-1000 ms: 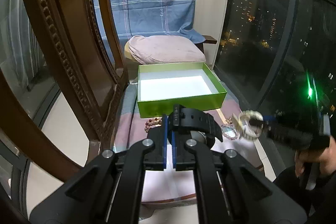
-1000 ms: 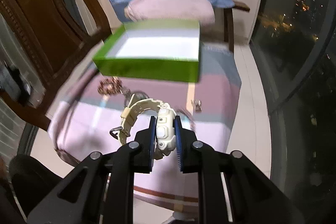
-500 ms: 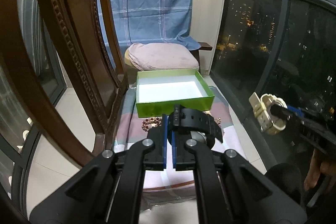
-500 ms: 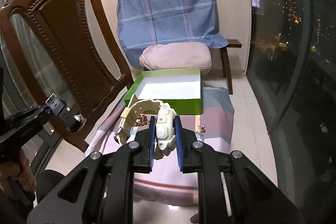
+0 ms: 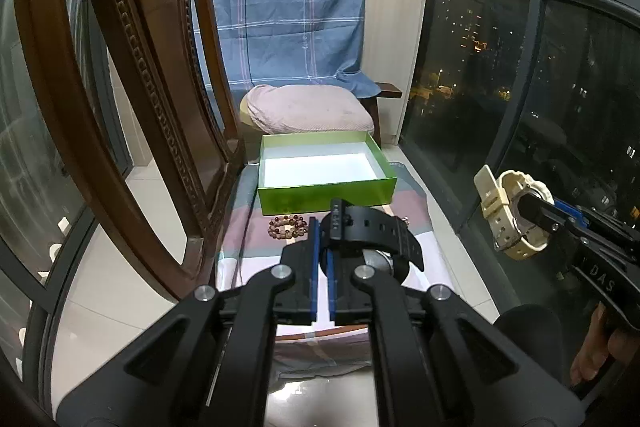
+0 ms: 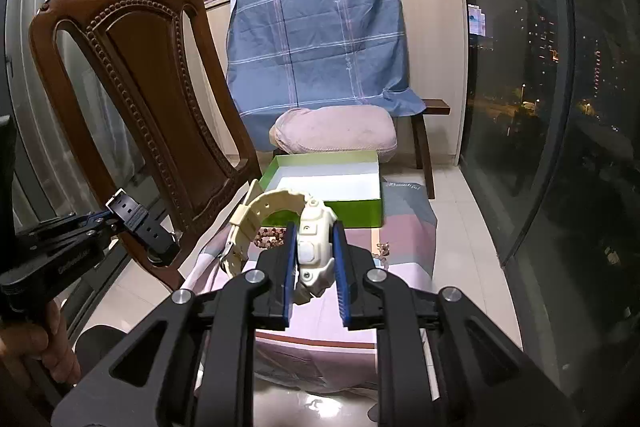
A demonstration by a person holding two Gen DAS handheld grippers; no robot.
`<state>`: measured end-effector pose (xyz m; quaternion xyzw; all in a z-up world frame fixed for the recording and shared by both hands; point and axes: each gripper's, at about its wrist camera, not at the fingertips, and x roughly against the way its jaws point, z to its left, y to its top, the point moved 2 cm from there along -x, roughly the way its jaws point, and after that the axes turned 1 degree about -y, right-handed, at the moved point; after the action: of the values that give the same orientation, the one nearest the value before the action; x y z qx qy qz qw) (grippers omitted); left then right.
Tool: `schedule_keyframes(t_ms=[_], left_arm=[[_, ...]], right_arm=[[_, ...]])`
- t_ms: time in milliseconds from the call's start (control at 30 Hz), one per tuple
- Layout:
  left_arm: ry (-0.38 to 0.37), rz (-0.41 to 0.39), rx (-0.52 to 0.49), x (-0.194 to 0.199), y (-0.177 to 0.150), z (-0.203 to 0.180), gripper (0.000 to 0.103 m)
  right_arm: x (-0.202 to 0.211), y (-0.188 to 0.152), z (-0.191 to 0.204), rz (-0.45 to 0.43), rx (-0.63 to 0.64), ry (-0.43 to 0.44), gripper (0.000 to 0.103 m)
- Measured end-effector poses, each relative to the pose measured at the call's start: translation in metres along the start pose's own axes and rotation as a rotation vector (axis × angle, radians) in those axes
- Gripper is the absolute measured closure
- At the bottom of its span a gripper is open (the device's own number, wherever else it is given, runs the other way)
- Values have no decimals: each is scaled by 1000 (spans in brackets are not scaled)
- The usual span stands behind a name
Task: Organize jewelry
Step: 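Lift the black watch with the left tool while the right tool lifts the cream watch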
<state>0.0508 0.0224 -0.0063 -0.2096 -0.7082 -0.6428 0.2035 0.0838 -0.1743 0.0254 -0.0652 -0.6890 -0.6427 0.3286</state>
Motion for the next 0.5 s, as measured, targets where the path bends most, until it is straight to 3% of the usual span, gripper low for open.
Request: schedule_keyframes(t_ms=[500], left_arm=[[-1, -8, -8, 5, 0, 0, 99]], right_arm=[[10, -1, 2, -13, 4, -8, 85]])
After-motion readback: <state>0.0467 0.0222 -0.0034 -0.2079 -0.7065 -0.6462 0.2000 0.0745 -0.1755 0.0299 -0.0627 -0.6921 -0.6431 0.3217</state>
